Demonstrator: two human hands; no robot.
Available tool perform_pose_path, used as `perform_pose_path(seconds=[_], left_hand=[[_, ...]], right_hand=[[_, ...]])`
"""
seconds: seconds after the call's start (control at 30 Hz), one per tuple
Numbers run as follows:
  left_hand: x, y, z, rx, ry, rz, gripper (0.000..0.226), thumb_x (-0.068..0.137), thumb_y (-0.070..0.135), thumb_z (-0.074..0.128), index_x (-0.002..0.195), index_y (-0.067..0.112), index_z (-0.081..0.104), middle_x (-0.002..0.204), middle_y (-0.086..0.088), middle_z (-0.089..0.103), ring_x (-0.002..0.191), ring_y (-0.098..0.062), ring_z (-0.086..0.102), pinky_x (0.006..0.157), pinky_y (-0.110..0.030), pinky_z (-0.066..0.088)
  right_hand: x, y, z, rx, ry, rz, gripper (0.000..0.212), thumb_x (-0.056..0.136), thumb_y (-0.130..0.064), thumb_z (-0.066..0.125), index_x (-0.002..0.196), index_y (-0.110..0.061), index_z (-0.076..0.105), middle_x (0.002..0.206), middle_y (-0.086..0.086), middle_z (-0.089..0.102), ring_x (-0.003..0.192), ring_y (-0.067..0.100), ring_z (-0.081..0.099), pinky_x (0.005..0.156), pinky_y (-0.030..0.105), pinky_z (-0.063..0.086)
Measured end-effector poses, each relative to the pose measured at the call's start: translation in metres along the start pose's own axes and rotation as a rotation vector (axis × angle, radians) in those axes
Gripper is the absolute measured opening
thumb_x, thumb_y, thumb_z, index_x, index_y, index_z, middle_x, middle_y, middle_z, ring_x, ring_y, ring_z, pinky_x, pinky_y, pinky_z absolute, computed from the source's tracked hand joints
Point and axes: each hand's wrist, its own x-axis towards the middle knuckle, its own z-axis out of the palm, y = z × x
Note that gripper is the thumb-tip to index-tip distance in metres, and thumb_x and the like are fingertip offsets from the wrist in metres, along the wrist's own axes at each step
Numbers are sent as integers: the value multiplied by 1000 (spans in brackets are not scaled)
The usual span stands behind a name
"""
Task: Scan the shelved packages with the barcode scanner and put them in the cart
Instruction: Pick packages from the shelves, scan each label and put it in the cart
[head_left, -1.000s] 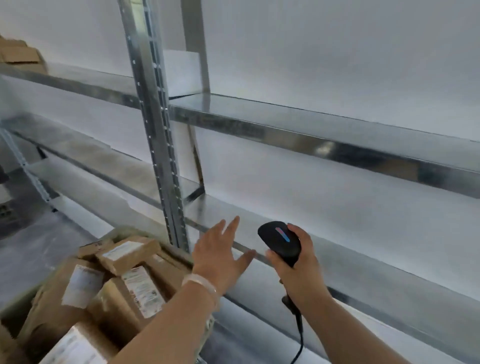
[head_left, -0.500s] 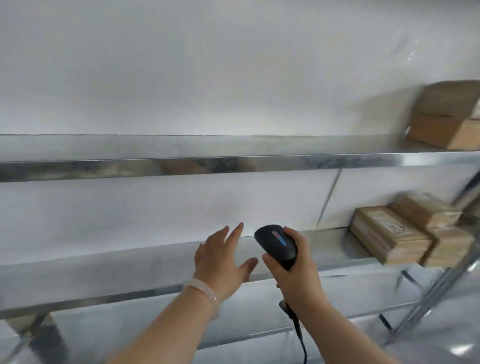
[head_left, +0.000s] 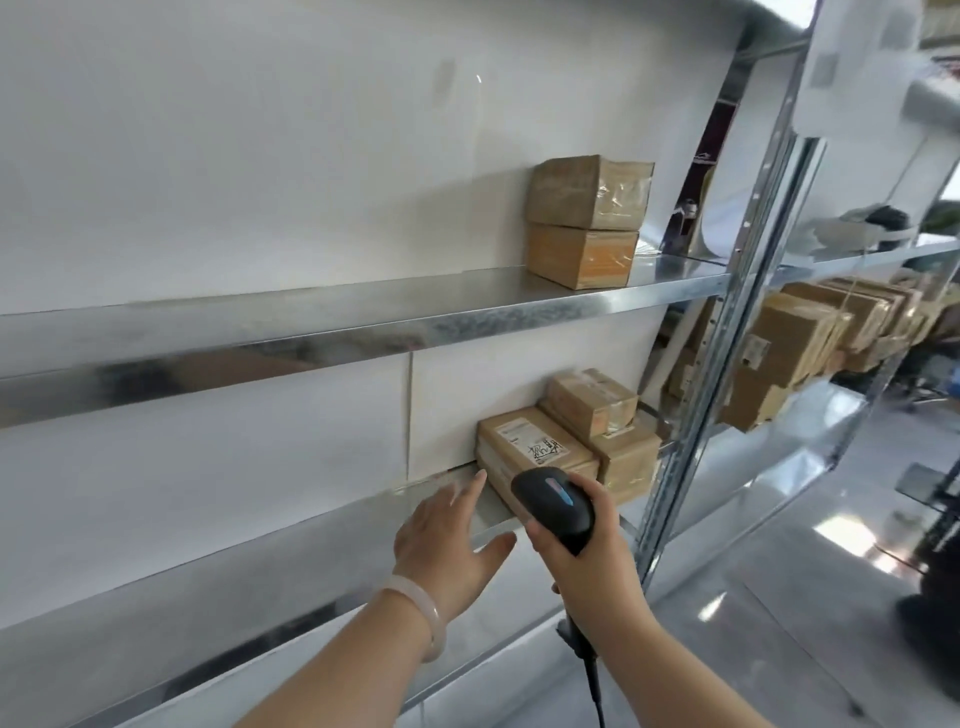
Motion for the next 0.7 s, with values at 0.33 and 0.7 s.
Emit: perform_pose_path(seconds=[0.33,0.7], left_hand=[[80,14,42,-40,-57,14,78,89,66,49,154,43,13,161,7,25,149,-15,19,119,-40,23],[171,37,49,-44,-14,135,77,88,63,51,153,42,17,159,9,25,147,-13,17,118,-40,23]], right_hand=[[60,38,-15,-14,82,55,56,79,-30,79,112,-56,42,110,-25,56,92,12,65,83,43,57],[135,32,-31,-47,213,-17,60,79,-29,78,115,-58,40,113,-25,54,92,15,65,80,44,58]])
